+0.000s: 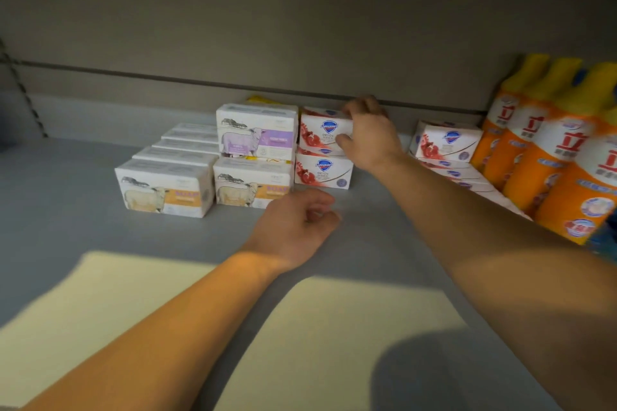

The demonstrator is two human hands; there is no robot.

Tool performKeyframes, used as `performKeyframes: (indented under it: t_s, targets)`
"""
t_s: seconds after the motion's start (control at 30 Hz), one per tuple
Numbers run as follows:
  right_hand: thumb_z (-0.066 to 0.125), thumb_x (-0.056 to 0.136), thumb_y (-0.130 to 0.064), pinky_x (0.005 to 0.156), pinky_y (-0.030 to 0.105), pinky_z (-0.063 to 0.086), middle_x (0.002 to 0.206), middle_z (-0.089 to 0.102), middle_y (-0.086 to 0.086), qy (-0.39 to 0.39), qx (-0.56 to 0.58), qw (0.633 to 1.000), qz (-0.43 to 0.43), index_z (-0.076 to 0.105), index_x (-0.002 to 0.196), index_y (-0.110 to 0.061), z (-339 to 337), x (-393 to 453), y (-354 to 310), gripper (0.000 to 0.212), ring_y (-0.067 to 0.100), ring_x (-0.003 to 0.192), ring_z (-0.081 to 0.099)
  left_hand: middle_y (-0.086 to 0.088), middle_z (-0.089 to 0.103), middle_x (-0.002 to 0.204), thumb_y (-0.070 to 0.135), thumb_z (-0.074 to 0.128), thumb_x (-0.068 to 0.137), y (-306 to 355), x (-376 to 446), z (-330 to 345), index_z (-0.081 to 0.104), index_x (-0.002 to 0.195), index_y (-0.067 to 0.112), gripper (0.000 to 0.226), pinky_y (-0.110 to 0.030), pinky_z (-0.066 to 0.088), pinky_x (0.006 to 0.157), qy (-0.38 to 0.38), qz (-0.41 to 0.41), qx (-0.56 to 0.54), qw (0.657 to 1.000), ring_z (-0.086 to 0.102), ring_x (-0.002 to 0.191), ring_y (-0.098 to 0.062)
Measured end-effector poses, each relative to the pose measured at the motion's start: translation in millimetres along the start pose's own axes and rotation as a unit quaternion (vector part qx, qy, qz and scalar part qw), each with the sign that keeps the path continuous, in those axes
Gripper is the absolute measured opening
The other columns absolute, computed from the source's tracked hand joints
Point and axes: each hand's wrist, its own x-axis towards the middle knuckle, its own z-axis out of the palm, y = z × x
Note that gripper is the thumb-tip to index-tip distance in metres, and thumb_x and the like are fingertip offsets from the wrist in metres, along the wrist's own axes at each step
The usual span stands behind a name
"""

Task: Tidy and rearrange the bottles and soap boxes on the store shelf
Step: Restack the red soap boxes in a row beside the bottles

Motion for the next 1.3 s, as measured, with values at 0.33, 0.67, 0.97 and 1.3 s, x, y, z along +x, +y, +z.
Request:
performKeyframes:
  t_s: [0.33,0.67,0.97,1.3]
  targets:
    - [0.074,0.08,-0.021,0.079,0.025,0.045,0.119,0.06,0.007,0.105,0.131,0.983,0.068,0.056,0.114,-0.017,-56.5,-33.2,-3.0,0.038,0.023,0.103,0.061,0.001,0.07,0.103,0.036,0.065,0.082,0.3,2.6,-0.8,0.063,0.114,0.02,0.036,-0.031,0.045,0.098,0.004,-0.005,-0.024,1.0,0.065,0.095,-0.014]
    - [0.073,0.084,-0.014,0.058,0.02,0.048,0.093,0.069,-0.003,-0.024,0.407,0.904,0.127,0.065,0.095,-0.03,-80.7,-170.8,-7.6,0.021,0.008,0.059,0.063,-0.019,0.07,0.107,0.015,0.07,0.083,19.8,-14.7,-1.6,0.069,0.105,0.02,0.022,-0.054,0.053,0.09,-0.028,-0.054,-0.324,0.944,0.069,0.098,-0.034]
    - [0.066,0.087,-0.027,0.067,0.04,0.061,0.098,0.072,-0.004,-0.068,0.508,0.839,0.183,0.066,0.1,-0.024,-60.5,-171.8,-3.6,0.013,0.014,0.084,0.073,-0.016,0.073,0.104,0.021,0.068,0.078,16.0,-10.4,0.8,0.067,0.11,0.007,0.035,-0.049,0.057,0.085,-0.02,-0.052,-0.372,0.926,0.07,0.09,-0.028]
    - [0.056,0.096,-0.027,0.041,0.023,0.047,0.065,0.07,0.009,-0.107,0.591,0.741,0.301,0.065,0.104,-0.014,-67.2,-167.8,-6.3,0.018,0.02,0.048,0.064,0.004,0.065,0.113,-0.01,0.074,0.073,18.1,-14.7,-5.8,0.057,0.127,0.016,0.063,-0.019,0.05,0.083,-0.077,0.113,-0.188,0.973,0.064,0.098,-0.004]
